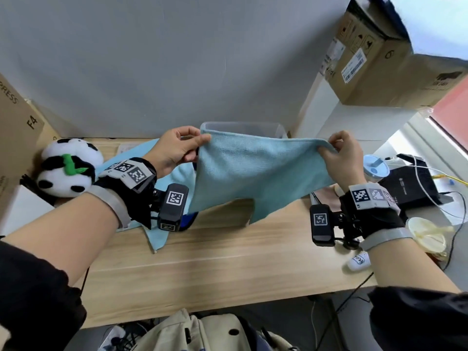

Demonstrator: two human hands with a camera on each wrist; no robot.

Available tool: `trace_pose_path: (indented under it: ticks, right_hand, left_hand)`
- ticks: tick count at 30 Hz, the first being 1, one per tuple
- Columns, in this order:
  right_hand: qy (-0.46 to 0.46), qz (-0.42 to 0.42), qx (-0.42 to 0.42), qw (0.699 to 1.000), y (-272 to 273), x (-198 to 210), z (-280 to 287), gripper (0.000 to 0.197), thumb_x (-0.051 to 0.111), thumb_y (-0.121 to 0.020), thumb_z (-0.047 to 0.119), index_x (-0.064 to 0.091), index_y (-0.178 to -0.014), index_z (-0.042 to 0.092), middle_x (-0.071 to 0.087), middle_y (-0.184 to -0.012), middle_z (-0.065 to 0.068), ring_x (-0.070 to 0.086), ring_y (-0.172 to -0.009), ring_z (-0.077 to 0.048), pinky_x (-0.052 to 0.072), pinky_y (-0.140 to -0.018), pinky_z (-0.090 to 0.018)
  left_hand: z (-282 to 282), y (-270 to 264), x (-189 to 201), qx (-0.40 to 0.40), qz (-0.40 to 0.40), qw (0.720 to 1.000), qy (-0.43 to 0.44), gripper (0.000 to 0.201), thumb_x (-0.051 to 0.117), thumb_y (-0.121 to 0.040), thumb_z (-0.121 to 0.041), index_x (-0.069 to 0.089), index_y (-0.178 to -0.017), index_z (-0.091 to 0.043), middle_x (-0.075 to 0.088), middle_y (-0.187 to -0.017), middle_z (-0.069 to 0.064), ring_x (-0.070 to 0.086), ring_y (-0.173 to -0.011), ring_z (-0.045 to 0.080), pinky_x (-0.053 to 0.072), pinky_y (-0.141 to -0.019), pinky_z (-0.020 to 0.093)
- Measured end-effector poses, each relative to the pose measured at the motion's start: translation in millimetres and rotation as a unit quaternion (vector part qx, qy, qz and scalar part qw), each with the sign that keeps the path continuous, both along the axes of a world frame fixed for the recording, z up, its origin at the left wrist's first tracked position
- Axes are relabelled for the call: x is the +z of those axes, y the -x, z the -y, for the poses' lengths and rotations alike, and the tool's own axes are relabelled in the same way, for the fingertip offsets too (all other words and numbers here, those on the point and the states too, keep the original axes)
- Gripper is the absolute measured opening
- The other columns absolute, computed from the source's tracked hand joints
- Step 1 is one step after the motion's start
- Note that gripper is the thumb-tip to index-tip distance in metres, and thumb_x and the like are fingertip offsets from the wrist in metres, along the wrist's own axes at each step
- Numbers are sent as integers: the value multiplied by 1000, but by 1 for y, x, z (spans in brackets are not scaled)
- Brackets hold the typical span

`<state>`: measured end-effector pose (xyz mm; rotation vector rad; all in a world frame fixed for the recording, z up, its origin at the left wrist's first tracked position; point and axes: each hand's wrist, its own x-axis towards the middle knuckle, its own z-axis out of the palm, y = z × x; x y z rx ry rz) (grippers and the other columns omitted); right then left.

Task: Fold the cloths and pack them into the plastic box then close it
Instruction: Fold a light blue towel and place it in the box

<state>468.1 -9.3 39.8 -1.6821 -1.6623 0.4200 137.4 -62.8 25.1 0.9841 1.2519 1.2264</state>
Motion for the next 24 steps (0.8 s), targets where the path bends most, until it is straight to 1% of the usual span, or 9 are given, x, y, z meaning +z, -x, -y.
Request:
trace_pose_path:
  ticks: [3, 4, 8, 10, 14, 17, 19, 22, 24]
  right_hand:
    - [6, -9, 16, 1000, 2, 4, 0, 10, 65, -82, 15, 63, -92, 15, 63, -84, 1, 56, -78, -12, 36, -58, -2]
    - [9, 8, 19, 1000, 2, 5, -1, 10, 65, -82, 17, 67, -91, 13, 63, -83, 2, 56, -78, -12, 35, -58, -1]
    - [12, 44, -21, 999, -6, 6, -7, 17, 66, -82, 27, 71, -88, 12, 65, -82, 0, 55, -79, -14, 38, -69, -22]
    - [-4, 29, -46, 999, -10, 5, -10, 18, 64, -83, 28, 70, -89, 12, 63, -83, 1, 54, -80, -15, 37, -73, -25]
    - [-58, -77, -32, 995, -9, 10, -8, 13, 62, -86, 26, 65, -84, 14, 56, -72, 3, 49, -68, -5, 36, -67, -22]
    - [-61, -249, 12, 966, -7, 13, 2, 14, 60, -89, 24, 56, -76, 26, 53, -70, 9, 45, -61, 4, 37, -61, -14]
    - [-48, -281, 20, 958, -8, 8, 10, 13, 59, -88, 27, 54, -76, 28, 51, -74, 11, 45, -69, 0, 36, -66, -16]
    - [4, -306, 36, 951, -15, -14, 21, 11, 58, -85, 25, 54, -75, 25, 51, -74, 10, 47, -70, 2, 38, -66, -12]
    - [70, -305, 59, 948, -23, -34, 31, 10, 58, -85, 23, 55, -76, 21, 54, -75, 5, 51, -72, -2, 41, -67, -15]
  left_hand:
    - [-8, -2, -3, 10, -28, 1000, -10, 17, 64, -86, -16, 53, -73, -19, 51, -69, 0, 55, -54, 6, 52, -62, 18]
    - [-10, -4, -5, 14, -39, 999, -9, 16, 62, -88, -18, 52, -75, -20, 52, -73, 0, 57, -62, 7, 52, -67, 19]
    - [-18, -6, -7, 89, -67, 994, -16, 21, 59, -91, -20, 48, -73, -21, 50, -71, -3, 51, -64, 8, 45, -54, 11]
    - [-22, -6, -4, 119, -76, 989, -42, 23, 58, -91, -19, 47, -71, -22, 46, -69, -4, 46, -63, 7, 41, -55, 11]
    - [-29, -1, 7, 161, -45, 983, -81, 19, 57, -92, -19, 49, -75, -23, 48, -74, -4, 46, -70, 11, 38, -69, 20]
    - [-29, -2, 11, 153, 6, 984, -89, 18, 51, -95, -19, 46, -78, -23, 52, -74, -2, 50, -64, 10, 43, -59, 19]
    - [-25, -4, 4, 145, -5, 987, -64, 19, 50, -96, -22, 46, -77, -24, 50, -70, -3, 47, -56, 7, 42, -52, 20]
    - [-14, -7, -23, 128, -67, 989, -19, 21, 55, -92, -29, 51, -72, -25, 50, -70, -5, 45, -64, 11, 36, -61, 28]
    - [-2, -9, -44, 109, -100, 989, 27, 20, 54, -93, -28, 52, -73, -24, 53, -74, -5, 47, -69, 10, 36, -62, 25]
